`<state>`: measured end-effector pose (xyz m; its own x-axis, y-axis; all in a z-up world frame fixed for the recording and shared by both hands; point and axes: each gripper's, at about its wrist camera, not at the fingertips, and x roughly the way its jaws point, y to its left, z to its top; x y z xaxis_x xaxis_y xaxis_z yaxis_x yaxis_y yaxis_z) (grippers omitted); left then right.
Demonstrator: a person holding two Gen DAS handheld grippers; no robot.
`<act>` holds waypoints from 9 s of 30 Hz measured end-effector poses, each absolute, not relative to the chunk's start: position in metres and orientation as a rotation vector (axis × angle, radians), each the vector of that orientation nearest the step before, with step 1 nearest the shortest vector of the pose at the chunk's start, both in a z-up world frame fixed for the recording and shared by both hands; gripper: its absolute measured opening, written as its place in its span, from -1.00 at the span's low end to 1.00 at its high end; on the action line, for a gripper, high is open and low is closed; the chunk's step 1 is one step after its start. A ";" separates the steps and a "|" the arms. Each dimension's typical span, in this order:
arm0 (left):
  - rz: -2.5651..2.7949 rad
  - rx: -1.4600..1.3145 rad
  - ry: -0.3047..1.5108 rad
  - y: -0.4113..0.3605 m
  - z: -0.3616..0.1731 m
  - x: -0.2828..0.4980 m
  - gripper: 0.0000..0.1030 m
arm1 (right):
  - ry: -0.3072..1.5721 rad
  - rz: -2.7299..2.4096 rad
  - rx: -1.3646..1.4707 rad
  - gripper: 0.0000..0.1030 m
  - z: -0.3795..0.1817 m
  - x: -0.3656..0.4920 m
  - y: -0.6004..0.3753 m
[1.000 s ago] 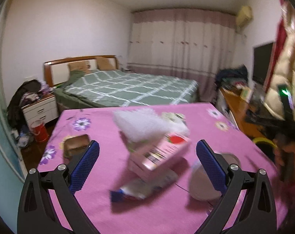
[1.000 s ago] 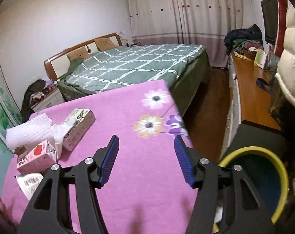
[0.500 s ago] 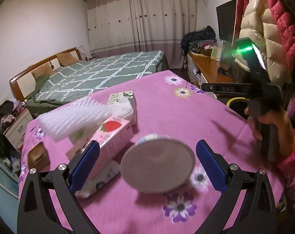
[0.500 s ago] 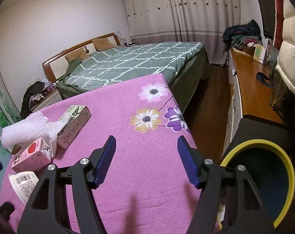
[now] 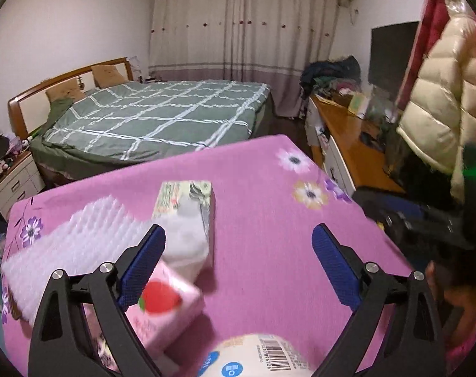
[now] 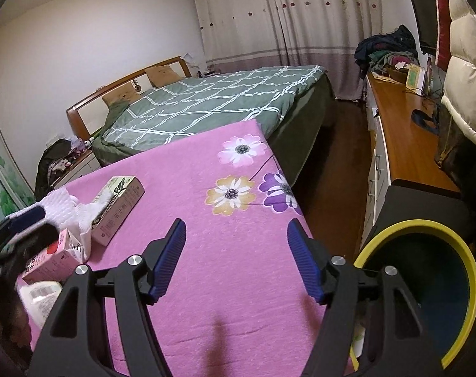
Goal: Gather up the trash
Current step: 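Grasp the white plastic bowl with the left gripper and lift it, then drop the white bowl into the yellow bin with the left gripper, then reach the right gripper to the white foam netting and grasp it, then carry the foam netting over the yellow bin and open the right gripper, then grasp the pink strawberry milk carton with the left gripper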
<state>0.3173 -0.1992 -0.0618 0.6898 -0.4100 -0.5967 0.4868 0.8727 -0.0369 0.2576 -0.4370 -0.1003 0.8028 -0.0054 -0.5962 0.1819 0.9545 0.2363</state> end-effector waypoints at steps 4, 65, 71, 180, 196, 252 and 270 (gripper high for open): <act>-0.485 0.107 0.621 -0.206 -0.057 0.328 0.81 | 0.636 -0.100 0.282 0.25 -0.101 0.258 -0.436; -0.387 0.181 0.793 -0.215 -0.100 0.260 0.56 | 0.603 -0.236 0.297 0.25 -0.086 0.236 -0.457; -0.462 0.198 0.771 -0.242 -0.082 0.242 0.56 | 0.601 -0.316 0.272 0.26 -0.073 0.184 -0.484; 0.271 -0.125 0.503 0.093 -0.087 0.264 0.90 | 0.551 0.230 -0.255 -0.68 -0.054 0.288 -0.132; 0.216 -0.084 0.503 0.078 -0.083 0.260 0.90 | 0.437 0.192 0.017 -0.73 0.019 0.213 -0.252; -0.423 0.143 0.806 -0.080 -0.110 0.301 0.90 | 0.694 -0.023 0.093 0.17 -0.099 0.283 -0.372; -0.550 0.242 0.856 -0.157 -0.101 0.287 0.90 | 0.673 -0.028 0.125 0.21 -0.095 0.280 -0.380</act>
<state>0.2874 -0.1565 -0.1011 0.5281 -0.3610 -0.7687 0.5498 0.8352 -0.0145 0.2796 -0.3798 -0.0946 0.7817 0.0148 -0.6235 0.0658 0.9922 0.1061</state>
